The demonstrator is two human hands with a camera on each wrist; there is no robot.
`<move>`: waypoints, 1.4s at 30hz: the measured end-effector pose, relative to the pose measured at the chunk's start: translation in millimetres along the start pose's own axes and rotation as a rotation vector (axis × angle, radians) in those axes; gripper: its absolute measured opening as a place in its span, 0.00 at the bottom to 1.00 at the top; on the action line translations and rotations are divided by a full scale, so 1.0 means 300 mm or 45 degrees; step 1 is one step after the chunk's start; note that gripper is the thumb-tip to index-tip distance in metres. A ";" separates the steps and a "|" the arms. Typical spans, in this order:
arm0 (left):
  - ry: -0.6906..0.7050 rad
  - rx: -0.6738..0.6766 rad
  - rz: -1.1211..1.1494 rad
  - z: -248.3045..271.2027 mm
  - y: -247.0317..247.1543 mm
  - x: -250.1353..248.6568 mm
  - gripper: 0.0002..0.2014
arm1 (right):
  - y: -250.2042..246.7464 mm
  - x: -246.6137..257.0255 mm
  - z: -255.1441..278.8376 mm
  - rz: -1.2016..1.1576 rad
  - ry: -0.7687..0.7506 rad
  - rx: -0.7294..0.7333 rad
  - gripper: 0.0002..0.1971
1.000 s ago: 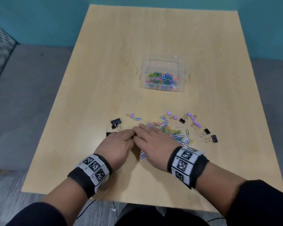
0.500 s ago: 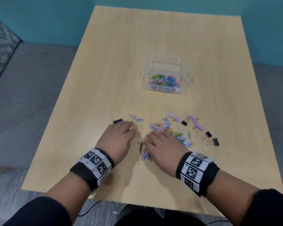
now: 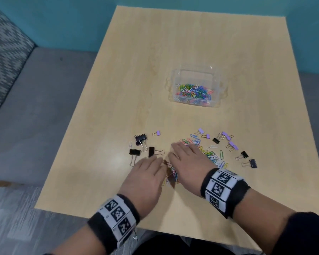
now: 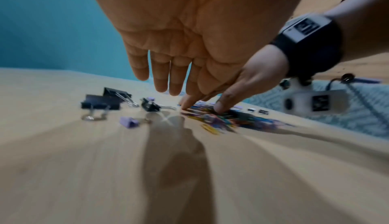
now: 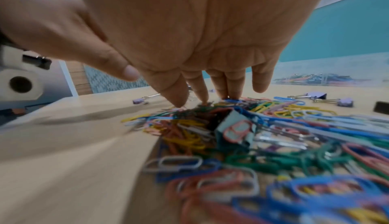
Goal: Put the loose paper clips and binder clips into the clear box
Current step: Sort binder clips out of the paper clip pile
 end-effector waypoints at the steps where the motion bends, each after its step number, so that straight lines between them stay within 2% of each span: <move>1: 0.028 0.013 0.068 0.031 0.022 -0.027 0.22 | -0.004 0.004 0.026 0.003 -0.013 -0.027 0.26; 6: 0.020 0.082 0.261 0.094 0.118 -0.075 0.20 | 0.014 -0.019 0.172 -0.202 0.019 -0.197 0.25; 10: -0.021 -0.003 0.257 0.081 0.092 -0.061 0.21 | 0.078 -0.069 0.279 -0.300 0.155 -0.227 0.22; 12: -0.191 -0.105 0.225 0.052 0.027 0.029 0.22 | 0.098 -0.068 0.315 -0.321 0.179 -0.235 0.23; 15: -0.541 -0.272 0.198 0.025 -0.079 0.235 0.23 | 0.099 -0.044 0.344 -0.324 0.195 -0.270 0.22; 17: -0.630 -0.243 0.154 0.010 -0.106 0.333 0.24 | 0.093 -0.024 0.351 -0.318 0.200 -0.278 0.22; 22: -0.592 -0.136 0.051 0.010 -0.113 0.395 0.22 | 0.088 -0.006 0.344 -0.326 0.182 -0.246 0.23; 24: -0.672 -0.146 -0.006 0.062 -0.122 0.414 0.21 | 0.086 -0.008 0.339 -0.327 0.173 -0.227 0.24; 27: -0.752 -0.059 -0.084 0.179 -0.085 0.380 0.18 | 0.090 -0.016 0.337 -0.346 0.169 -0.180 0.24; 29: -0.688 -0.007 -0.036 0.240 -0.034 0.287 0.18 | 0.096 -0.019 0.340 -0.341 0.183 -0.162 0.24; 32: -0.422 0.075 0.019 0.244 0.063 0.098 0.24 | 0.112 -0.006 0.343 -0.327 0.187 -0.120 0.24; 37: -0.239 0.046 0.058 0.060 0.109 -0.068 0.27 | 0.098 0.041 0.354 -0.290 0.142 -0.086 0.24; 42: 0.047 0.068 0.077 -0.091 0.120 -0.178 0.23 | 0.099 0.007 0.372 -0.272 0.315 -0.053 0.25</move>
Point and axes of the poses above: each hand's wrist, its own z-axis away from the middle knuckle, its own y-axis out of the palm, x = y × z, the point moved 8 cm from there along -z, towards the middle knuckle, and after that the axes turned 14 degrees about z, right-handed, at the moved point
